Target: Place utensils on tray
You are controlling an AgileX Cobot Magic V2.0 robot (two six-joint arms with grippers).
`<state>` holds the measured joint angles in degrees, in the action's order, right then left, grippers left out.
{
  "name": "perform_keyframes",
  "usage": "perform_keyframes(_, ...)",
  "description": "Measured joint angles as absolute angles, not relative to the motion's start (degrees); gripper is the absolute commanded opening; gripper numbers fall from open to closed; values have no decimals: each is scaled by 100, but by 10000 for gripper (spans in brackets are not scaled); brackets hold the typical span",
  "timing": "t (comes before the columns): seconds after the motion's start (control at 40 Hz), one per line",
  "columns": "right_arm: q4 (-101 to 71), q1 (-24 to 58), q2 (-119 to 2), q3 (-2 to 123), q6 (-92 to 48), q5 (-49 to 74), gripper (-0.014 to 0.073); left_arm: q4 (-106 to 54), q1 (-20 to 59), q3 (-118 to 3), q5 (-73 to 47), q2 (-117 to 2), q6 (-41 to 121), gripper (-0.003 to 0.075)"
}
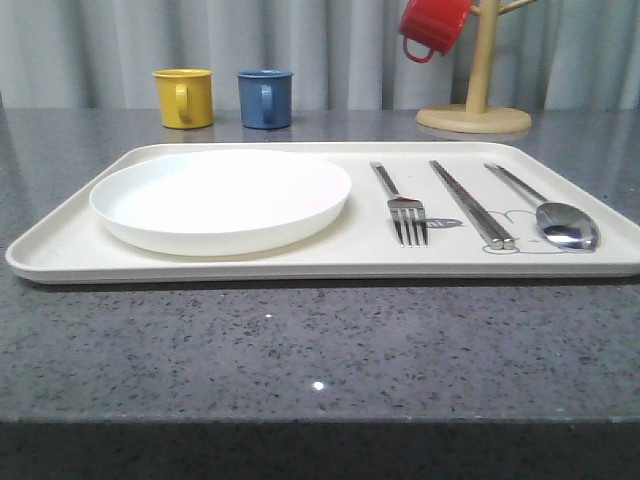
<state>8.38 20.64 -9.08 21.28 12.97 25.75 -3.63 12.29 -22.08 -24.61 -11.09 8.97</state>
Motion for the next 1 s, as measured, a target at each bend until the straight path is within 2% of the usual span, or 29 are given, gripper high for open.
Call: perform_keyframes(0.999, 847, 2064, -895, 2128, 1297, 2523, -69, -313, 1207, -1996, -2256, -1028, 897, -18)
